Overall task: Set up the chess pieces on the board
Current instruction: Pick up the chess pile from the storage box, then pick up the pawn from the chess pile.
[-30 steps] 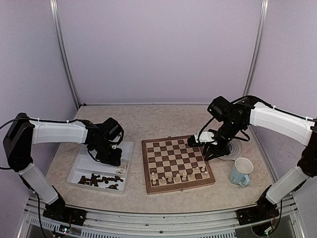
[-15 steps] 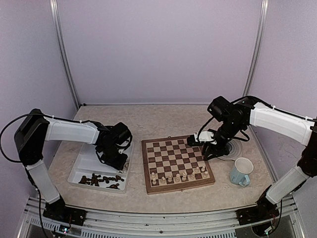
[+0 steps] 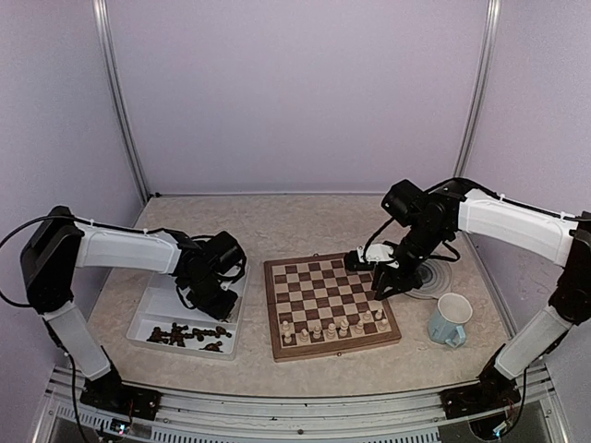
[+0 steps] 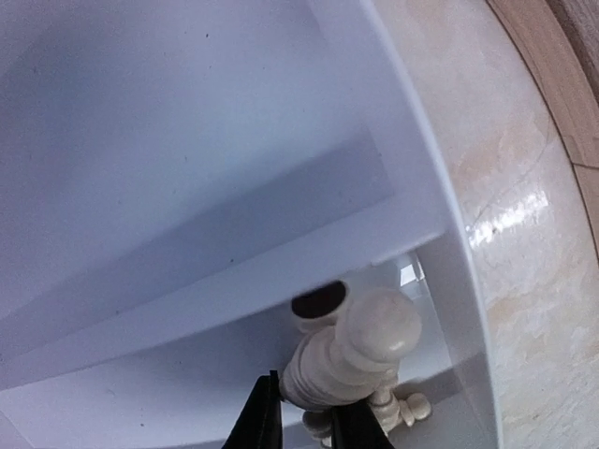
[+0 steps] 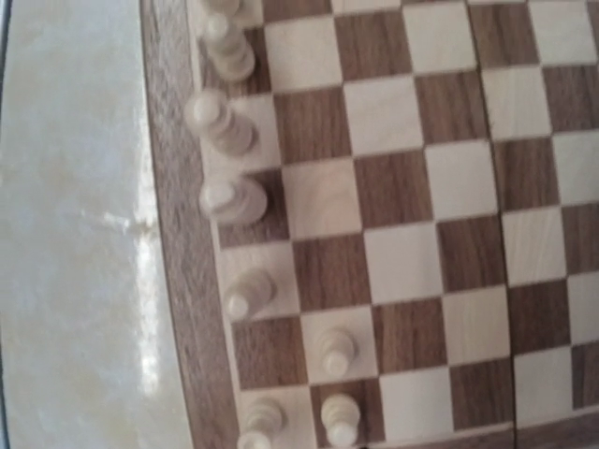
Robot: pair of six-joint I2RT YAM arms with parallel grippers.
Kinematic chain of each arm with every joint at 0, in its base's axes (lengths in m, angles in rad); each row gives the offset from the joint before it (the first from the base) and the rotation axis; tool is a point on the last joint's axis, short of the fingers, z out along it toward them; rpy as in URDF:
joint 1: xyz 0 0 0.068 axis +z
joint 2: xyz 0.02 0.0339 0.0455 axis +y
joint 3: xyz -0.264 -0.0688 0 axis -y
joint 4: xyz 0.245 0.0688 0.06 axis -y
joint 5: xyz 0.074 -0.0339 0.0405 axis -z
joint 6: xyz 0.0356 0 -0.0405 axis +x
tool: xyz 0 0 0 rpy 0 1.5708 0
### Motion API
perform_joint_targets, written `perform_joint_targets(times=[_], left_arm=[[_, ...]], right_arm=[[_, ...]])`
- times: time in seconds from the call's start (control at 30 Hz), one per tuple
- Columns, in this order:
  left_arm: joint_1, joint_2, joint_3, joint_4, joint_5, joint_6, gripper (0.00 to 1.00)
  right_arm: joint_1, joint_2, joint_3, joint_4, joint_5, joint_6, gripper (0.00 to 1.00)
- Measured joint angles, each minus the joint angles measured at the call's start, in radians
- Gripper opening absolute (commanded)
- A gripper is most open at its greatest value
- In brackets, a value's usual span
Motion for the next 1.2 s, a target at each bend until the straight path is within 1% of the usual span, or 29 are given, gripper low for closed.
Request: perform_joint_targets(times=[0.17,0.3,0.43,0.53,0.63,0.7,0.8,0.9,1.1,1.2], left_arm=[[-0.007,-0.136,-0.036,-0.003,0.006,-0.002,0.07],[-0.007,-0.226,-0.05,0.031,0.026,-0.002,0.07],[-0.016,-0.273,-0.082,0.083,0.055,0.002,0.07],[-0.033,-0.318,-0.118,0.134,0.103,0.006,0.08],[-0.047,-0.359,-0.124,0.181,0.157,0.006,0.08],[-0.058,-0.383,-0.124,0.228,0.195,0.002,0.08],[-0.071,-0.394,-0.124,0.282,0.24,-0.01,0.08],[-0.084,-0.394,-0.124,0.32,0.274,-0.024,0.08],[-0.111,-0.385,-0.119,0.366,0.311,-0.047,0.08],[-0.12,-0.377,-0.113,0.373,0.319,-0.05,0.08]], right_arm=[[0.0,0.038,0.063,0.006,-0.067,0.028,0.26],[-0.002,0.085,0.127,0.041,-0.141,0.083,0.27],[-0.002,0.153,0.208,0.141,-0.229,0.203,0.3],[-0.003,0.219,0.286,0.212,-0.313,0.304,0.32],[-0.003,0.313,0.388,0.249,-0.413,0.385,0.33],[0.002,0.386,0.456,0.257,-0.479,0.422,0.35],[0.019,0.475,0.527,0.26,-0.547,0.452,0.39],[0.055,0.525,0.571,0.256,-0.596,0.476,0.42],[0.134,0.546,0.662,0.253,-0.646,0.494,0.43],[0.159,0.546,0.674,0.253,-0.655,0.497,0.42]])
